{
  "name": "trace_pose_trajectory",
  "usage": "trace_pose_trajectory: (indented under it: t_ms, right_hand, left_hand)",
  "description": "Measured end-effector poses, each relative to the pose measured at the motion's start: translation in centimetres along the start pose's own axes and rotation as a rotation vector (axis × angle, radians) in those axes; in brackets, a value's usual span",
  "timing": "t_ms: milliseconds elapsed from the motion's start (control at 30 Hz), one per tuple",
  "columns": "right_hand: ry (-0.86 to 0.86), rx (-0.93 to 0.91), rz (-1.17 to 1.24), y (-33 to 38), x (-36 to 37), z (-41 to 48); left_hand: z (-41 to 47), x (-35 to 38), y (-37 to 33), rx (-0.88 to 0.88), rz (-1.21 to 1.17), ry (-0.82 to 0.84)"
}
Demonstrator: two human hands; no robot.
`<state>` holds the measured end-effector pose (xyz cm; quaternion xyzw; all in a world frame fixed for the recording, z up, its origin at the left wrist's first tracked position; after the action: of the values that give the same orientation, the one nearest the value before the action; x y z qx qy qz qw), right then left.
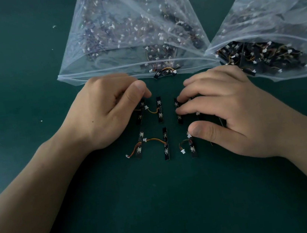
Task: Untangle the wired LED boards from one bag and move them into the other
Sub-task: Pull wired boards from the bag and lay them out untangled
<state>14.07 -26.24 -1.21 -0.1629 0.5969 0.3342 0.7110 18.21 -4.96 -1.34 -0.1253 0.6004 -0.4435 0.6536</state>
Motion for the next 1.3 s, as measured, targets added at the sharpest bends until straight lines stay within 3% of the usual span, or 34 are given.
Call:
trace_pose_trajectory:
  t_ms: [233, 533, 700, 900, 1300]
  right_hand:
    - [-0.104, 0.003, 0.057, -0.2, -0.9, -0.3]
    - [-0.058, -0.07, 0.066, 0.4, -0.2, -0.3]
    - [-0.271, 0.098, 0.176, -3.2, -2.1, -1.0]
    - [-0.344, 0.238, 0.224, -4.9, -1.8, -1.0]
    - [-0.165, 0.347, 0.421, -5.3, -0.3, -0.8]
  left_hand:
    - [0.0, 0.0, 0.0, -0.007, 0.006, -0.001]
    - [-0.1, 0.1, 0.0, -0.032, 0.007, 0.011]
    - [0.0, 0.0, 0.0, -0.019, -0.005, 0.009]
    - [0.0, 0.1, 0.1, -0.026, 0.004, 0.019]
    - [0.0, 0.2, 0.0, -0.023, 0.019, 0.038]
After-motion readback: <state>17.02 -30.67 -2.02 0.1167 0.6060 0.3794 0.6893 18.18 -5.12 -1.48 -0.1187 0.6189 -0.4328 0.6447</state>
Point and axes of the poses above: each hand's wrist, its own z-axis towards the middle knuckle, its own x-axis out of the palm, y = z × x, the point moved 6 cm from there along z, towards the middle knuckle, and after that the axes turned 8 degrees about -z, right-handed, at the moved point
